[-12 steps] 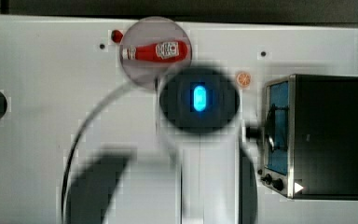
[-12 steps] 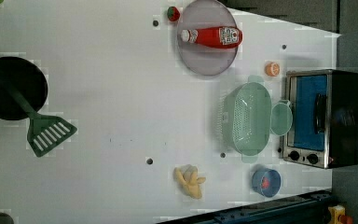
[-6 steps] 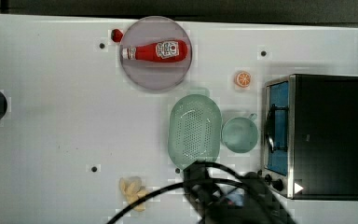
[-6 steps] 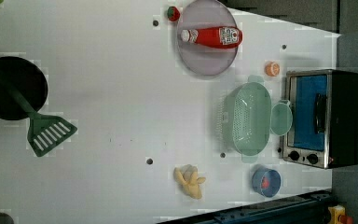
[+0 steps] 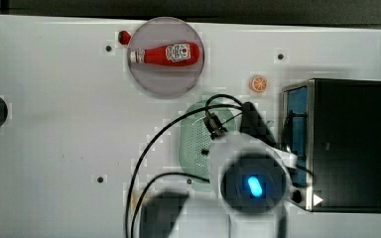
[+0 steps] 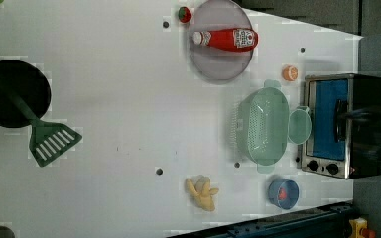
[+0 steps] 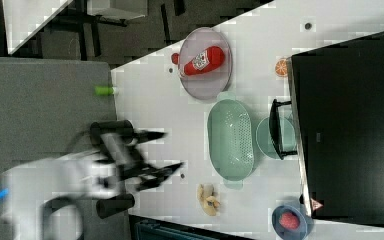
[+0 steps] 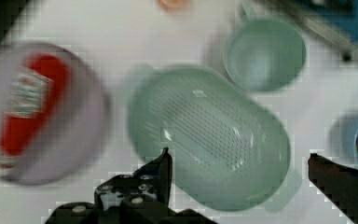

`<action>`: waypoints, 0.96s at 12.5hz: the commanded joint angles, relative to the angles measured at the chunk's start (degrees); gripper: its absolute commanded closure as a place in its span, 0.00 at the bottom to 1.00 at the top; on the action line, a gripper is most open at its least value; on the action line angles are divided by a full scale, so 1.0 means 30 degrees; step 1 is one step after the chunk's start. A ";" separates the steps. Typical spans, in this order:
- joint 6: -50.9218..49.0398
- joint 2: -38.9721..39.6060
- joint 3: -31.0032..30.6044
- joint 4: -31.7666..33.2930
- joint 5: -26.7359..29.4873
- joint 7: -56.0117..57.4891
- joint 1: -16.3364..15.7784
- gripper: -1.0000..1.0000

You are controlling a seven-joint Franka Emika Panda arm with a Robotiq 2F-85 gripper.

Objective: Drag strainer right to left.

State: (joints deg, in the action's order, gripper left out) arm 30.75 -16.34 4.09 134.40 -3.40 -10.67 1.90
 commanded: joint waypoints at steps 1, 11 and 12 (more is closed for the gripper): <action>0.2162 0.1409 -0.0777 0.2439 0.0233 -0.4621 -0.0201 0.00; 1.2002 1.0499 -0.1257 0.2607 0.0236 -0.9848 -0.0520 0.00; 1.2177 1.0831 -0.1272 0.2606 0.0237 -0.9973 -0.0717 0.00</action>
State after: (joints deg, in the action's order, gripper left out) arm 68.77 14.45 -0.27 140.89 -2.50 -35.17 1.08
